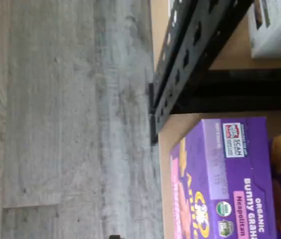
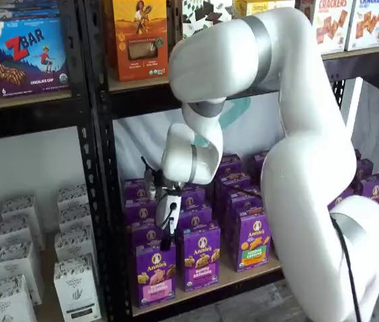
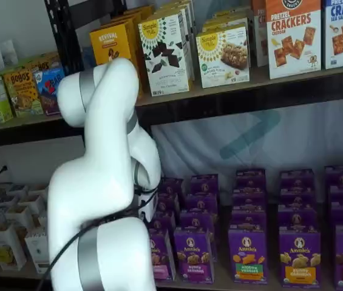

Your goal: Pick up the purple box with a pink patch in the middle, on the bottom shelf, the first box from the left

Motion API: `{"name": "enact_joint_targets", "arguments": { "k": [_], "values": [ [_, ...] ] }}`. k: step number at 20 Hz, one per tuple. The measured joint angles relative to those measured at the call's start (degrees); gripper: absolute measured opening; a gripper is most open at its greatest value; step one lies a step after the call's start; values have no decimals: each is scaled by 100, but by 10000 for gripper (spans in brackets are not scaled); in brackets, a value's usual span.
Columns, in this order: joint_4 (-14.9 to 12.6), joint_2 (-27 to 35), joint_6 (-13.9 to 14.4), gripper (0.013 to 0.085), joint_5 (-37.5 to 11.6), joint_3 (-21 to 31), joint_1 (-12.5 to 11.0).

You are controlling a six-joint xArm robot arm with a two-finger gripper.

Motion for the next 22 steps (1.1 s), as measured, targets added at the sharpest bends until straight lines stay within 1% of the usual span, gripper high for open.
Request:
{"name": "enact_joint_targets", "arguments": {
  "k": [3, 4, 7, 9, 14, 19, 22],
  "values": [
    [65, 96, -46, 850, -146, -35, 29],
    [16, 147, -2, 850, -191, -62, 33],
    [-332, 309, 303, 850, -342, -145, 33],
    [-471, 427, 426, 850, -404, -229, 36],
    [-610, 708, 550, 850, -477, -486, 38],
    [-987, 895, 865, 850, -526, -667, 1],
    [-1116, 992, 958, 850, -485, -781, -28]
  ]
}}
